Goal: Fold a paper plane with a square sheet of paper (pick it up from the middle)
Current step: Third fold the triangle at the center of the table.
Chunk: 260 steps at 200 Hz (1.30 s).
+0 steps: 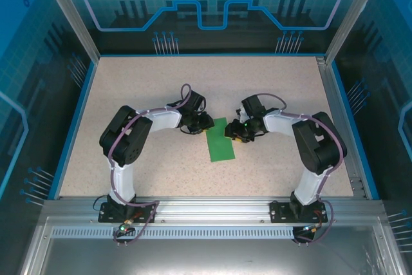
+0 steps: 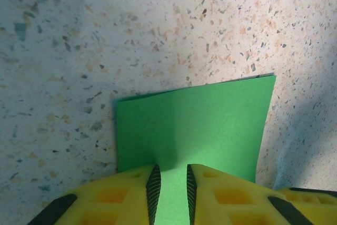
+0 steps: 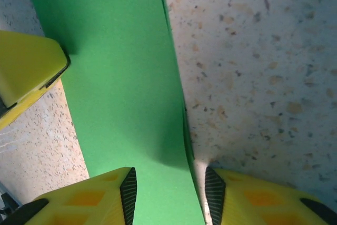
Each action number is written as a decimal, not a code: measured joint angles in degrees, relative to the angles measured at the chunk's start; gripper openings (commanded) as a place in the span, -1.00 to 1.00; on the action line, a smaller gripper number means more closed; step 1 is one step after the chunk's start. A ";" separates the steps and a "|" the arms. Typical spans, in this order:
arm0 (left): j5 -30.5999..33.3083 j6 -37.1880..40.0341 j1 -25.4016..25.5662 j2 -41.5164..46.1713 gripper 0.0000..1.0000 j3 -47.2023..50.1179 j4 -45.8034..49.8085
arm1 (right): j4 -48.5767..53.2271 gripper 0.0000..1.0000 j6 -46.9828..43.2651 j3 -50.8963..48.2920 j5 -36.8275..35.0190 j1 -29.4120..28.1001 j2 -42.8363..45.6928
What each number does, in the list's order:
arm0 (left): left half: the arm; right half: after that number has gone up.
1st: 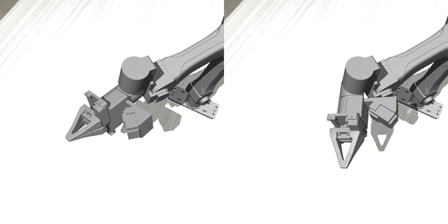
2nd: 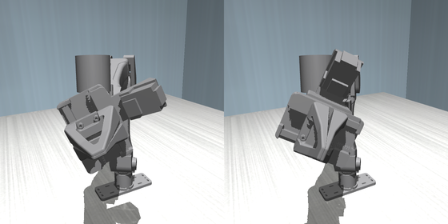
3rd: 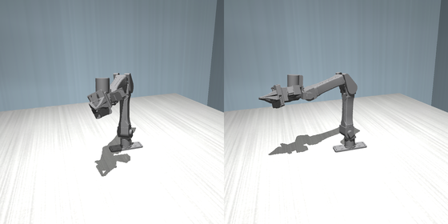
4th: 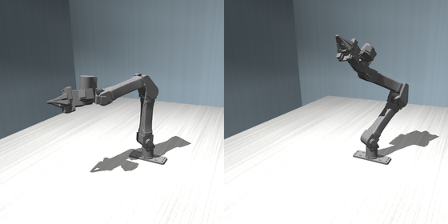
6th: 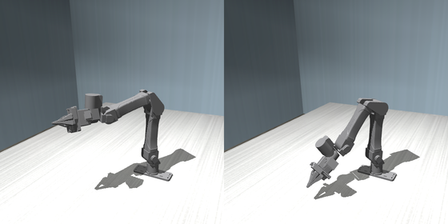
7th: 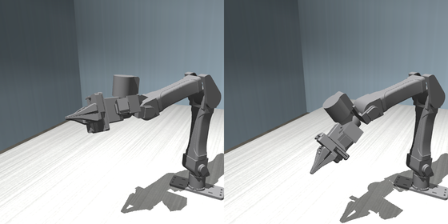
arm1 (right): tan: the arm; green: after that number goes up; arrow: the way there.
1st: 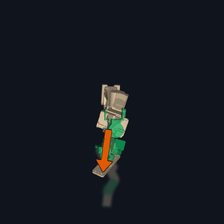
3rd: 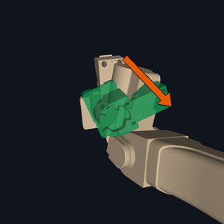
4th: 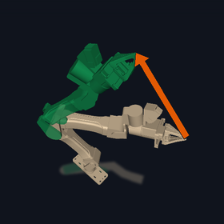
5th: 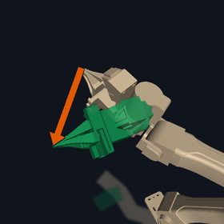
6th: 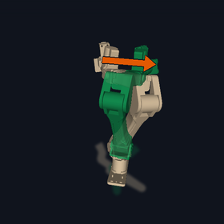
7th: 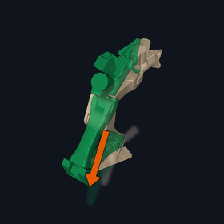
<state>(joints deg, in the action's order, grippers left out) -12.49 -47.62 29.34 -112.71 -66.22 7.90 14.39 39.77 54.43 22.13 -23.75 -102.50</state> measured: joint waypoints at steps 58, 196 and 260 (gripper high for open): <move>0.00 0.00 0.00 0.04 -0.46 0.04 -0.11 | -2.49 -0.22 -0.20 -1.53 3.67 -0.74 -0.07; -0.04 0.00 0.00 0.04 -0.44 0.07 -0.17 | -6.86 -0.20 3.74 -11.28 9.01 -0.28 6.12; -1.46 1.09 0.00 0.57 -0.35 0.76 -1.38 | -8.48 -0.34 4.13 -10.05 12.61 3.30 3.87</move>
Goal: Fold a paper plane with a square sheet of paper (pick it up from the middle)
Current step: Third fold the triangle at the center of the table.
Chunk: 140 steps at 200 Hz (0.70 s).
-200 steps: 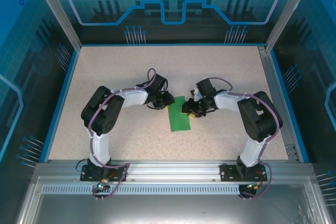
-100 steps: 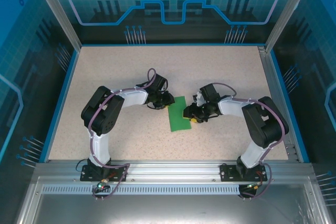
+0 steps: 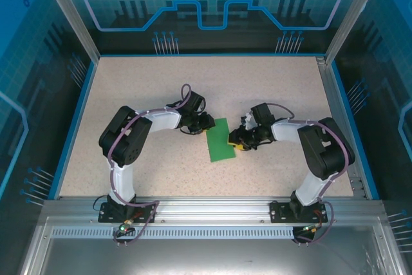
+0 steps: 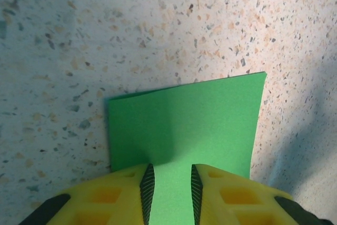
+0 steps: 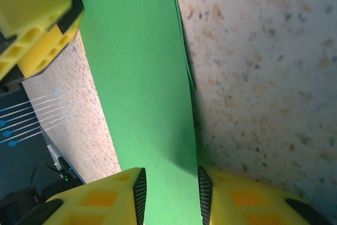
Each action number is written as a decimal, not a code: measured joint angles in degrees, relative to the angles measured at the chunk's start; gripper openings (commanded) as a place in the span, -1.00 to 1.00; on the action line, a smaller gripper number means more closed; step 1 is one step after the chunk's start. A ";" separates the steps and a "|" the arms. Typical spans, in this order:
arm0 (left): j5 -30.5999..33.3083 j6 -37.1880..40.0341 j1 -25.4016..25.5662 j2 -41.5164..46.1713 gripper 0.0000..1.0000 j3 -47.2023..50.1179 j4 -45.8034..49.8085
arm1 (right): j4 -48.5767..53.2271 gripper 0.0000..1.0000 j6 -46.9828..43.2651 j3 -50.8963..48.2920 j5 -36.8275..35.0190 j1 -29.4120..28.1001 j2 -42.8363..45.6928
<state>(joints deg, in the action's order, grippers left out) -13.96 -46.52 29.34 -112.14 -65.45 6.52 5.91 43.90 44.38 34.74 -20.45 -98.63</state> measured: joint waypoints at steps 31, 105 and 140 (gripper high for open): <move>-0.68 0.44 0.00 0.17 -0.31 0.04 0.09 | -0.90 -0.37 -0.02 1.92 1.88 0.26 -2.27; -1.42 0.59 0.00 4.70 -0.17 2.99 1.38 | -1.36 -0.39 -0.46 4.17 3.93 0.63 -5.49; -1.84 0.39 0.02 9.99 -0.15 5.40 1.31 | -1.55 -0.26 -1.62 4.42 5.88 0.92 -5.66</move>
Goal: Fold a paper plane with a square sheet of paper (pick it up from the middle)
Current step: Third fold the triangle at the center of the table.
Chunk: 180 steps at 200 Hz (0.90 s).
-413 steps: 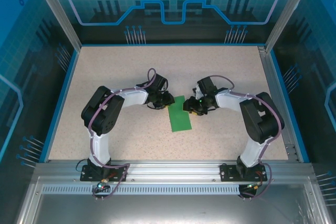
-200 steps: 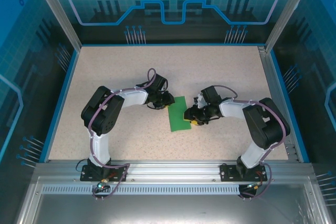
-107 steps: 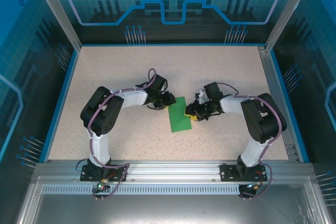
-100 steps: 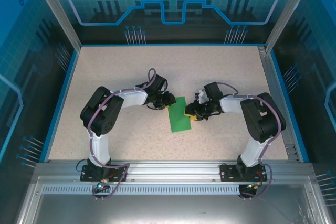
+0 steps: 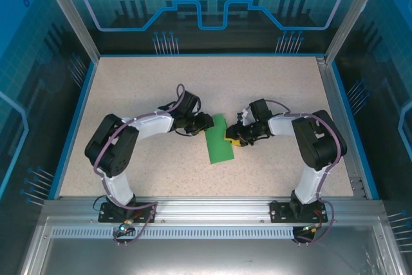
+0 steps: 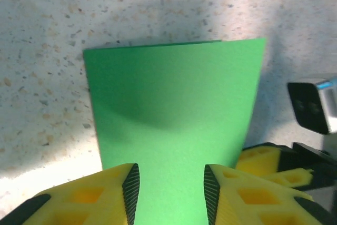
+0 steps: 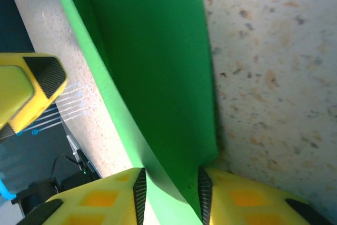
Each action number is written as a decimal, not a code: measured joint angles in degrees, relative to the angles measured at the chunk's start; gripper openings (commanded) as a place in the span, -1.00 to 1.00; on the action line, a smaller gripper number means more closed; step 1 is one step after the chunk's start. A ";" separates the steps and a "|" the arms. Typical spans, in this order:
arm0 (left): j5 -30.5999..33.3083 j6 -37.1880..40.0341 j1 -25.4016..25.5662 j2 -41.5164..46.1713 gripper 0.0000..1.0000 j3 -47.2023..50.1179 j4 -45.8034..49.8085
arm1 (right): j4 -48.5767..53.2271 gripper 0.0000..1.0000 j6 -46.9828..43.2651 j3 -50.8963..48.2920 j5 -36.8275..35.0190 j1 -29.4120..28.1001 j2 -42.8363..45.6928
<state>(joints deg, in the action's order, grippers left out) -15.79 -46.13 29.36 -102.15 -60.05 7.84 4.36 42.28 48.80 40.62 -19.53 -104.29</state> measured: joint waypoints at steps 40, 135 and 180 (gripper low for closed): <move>-0.72 -0.44 0.04 2.56 -0.15 2.69 -0.66 | 0.13 -0.25 -3.48 0.09 1.73 0.09 0.02; -3.17 -1.86 2.21 1.46 -0.18 3.39 -2.64 | 0.35 -0.21 -6.62 0.33 2.49 0.09 0.07; -3.13 -1.99 2.21 -1.53 -0.23 3.37 -2.58 | -0.22 -0.18 -6.60 -0.31 4.02 0.09 2.03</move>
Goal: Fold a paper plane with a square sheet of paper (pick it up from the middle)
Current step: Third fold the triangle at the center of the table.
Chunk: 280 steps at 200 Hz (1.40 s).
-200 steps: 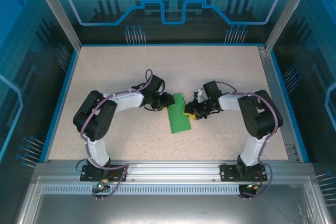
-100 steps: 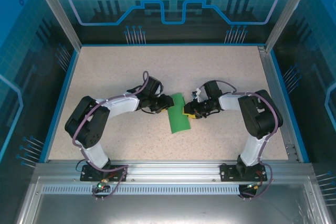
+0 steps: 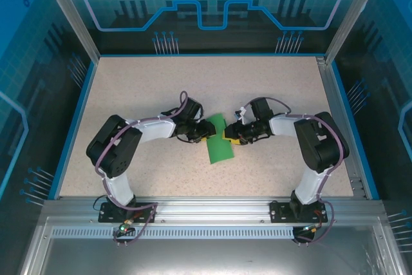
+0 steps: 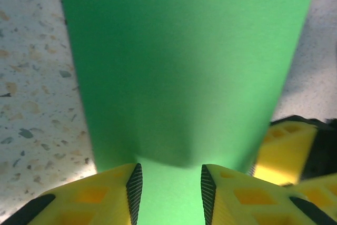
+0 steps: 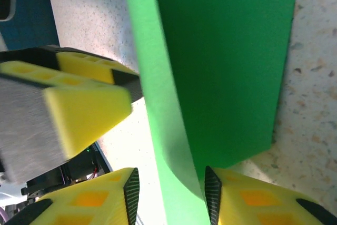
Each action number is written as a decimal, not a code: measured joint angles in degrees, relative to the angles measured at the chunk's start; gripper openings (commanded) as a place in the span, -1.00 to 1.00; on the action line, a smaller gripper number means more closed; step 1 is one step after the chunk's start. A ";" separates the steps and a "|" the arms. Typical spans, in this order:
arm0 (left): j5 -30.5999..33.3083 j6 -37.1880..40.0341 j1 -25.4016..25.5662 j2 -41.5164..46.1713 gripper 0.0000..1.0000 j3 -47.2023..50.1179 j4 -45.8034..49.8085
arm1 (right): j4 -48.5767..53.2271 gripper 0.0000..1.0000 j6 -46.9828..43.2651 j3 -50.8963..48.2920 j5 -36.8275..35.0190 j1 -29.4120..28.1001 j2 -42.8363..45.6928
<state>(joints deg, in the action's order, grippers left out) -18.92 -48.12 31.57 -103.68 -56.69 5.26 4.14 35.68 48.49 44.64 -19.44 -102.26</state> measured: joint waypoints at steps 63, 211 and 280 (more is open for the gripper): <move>0.00 0.02 0.11 -2.58 -0.25 -1.03 0.39 | -0.17 -0.17 0.04 -0.98 -0.31 0.00 0.92; 0.26 0.11 0.11 -2.58 -0.25 -1.09 1.20 | -8.33 -0.32 7.43 -6.21 0.42 0.07 -0.20; 0.26 0.28 0.11 -2.58 -0.25 -1.36 1.86 | -8.57 -0.36 9.27 -7.32 -0.26 0.07 1.33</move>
<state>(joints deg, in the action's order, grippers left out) -18.65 -47.83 31.68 -106.26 -58.04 7.11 -4.43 44.95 41.17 44.38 -19.38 -100.92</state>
